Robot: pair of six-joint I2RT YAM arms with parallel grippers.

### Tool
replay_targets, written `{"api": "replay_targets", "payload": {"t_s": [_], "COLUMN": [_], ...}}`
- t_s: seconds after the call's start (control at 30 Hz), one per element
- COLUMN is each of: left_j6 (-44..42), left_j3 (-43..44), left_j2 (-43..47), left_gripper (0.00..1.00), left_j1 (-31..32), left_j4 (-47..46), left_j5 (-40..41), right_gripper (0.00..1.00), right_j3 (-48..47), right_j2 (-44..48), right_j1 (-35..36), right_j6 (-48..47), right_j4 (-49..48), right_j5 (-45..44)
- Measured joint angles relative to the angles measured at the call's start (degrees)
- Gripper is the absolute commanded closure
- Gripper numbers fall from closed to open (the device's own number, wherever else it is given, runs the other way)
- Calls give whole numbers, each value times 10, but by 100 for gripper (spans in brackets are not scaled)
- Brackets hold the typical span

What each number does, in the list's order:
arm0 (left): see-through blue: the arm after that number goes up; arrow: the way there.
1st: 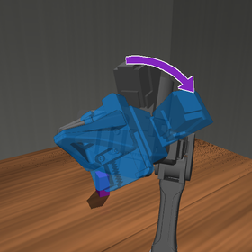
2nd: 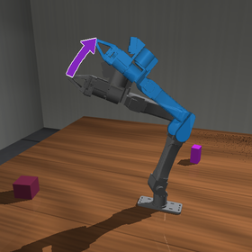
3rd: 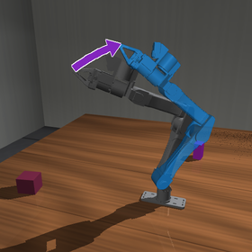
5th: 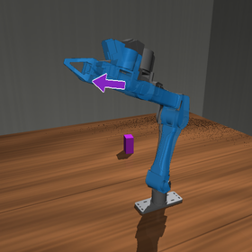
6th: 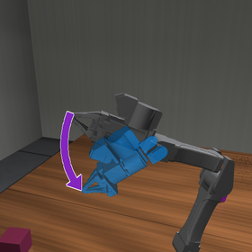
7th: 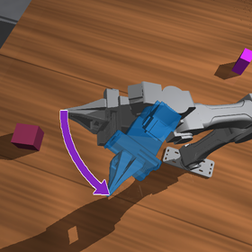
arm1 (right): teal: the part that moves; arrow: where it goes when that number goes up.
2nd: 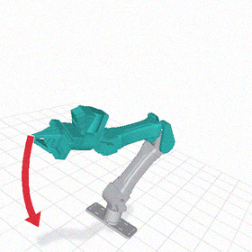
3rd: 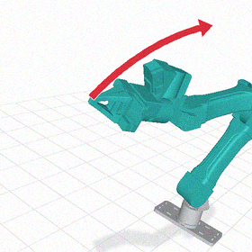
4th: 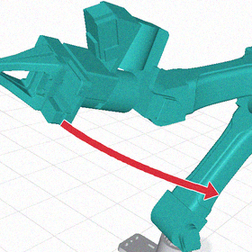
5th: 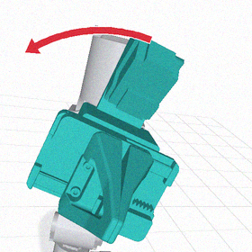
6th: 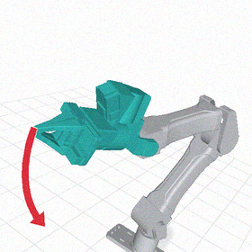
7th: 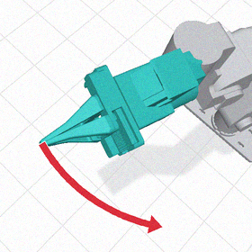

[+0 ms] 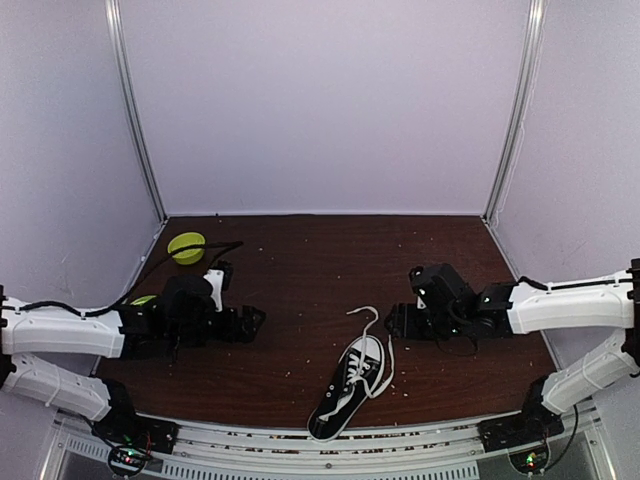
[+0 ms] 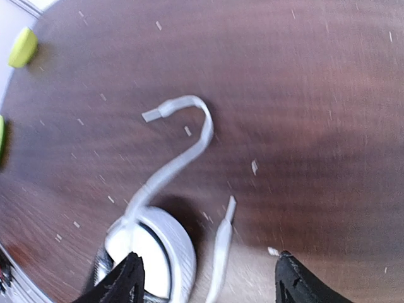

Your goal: Tie the shoes

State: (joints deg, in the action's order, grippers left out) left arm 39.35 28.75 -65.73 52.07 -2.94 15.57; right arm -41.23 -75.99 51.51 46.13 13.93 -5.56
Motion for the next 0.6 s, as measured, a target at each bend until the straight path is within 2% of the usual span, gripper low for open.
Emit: {"api": "replay_targets", "payload": {"t_s": [0.2, 0.43, 0.6], "left_j6": [0, -20, -28], "left_j3": [-40, -33, -28], "left_j2": [66, 78, 68], "left_gripper": [2, 2, 2], "left_j1": [-97, -109, -109], "left_j4": [13, 40, 47], "left_j5": [0, -6, -17], "right_gripper": [44, 57, 65], "right_j3": [9, -51, -67], "right_j2": [-17, -108, -125], "right_j1": [46, 71, 81], "right_j6": [35, 53, 65], "right_j4": [58, 106, 136], "right_j5": [2, -5, -18]}}
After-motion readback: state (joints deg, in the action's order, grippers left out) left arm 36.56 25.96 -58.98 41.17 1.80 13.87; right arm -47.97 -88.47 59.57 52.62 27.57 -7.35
